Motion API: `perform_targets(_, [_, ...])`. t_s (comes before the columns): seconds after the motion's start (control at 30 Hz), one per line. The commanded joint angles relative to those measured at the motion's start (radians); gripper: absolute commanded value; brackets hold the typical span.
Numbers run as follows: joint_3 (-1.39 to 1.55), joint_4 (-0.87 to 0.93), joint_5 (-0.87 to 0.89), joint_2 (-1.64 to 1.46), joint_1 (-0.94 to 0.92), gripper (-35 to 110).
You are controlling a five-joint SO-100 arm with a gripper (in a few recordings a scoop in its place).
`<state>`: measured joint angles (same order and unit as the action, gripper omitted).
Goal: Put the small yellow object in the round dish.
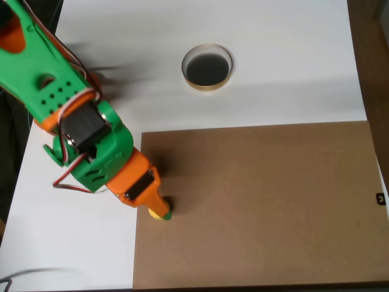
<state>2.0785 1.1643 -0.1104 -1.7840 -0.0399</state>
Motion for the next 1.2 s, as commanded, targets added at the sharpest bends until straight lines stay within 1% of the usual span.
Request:
perform_targets(0.0, [-0.054, -0.005, 0.002, 0.006, 0.003, 26])
perform_targets(0.47, [-0.166, -0.035, 0.014, 0.161, -0.003, 24])
perform_targets(0.67, [-0.184, -0.051, 0.014, 0.204, -0.009, 20])
perform_targets(0.8, [-0.187, -0.054, 0.018, 0.204, -0.009, 16])
perform_targets(1.0, [-0.195, -0.049, 0.017, 0.19, -0.009, 1])
perform_targets(1.17, [-0.202, -0.029, 0.009, 0.152, -0.008, 0])
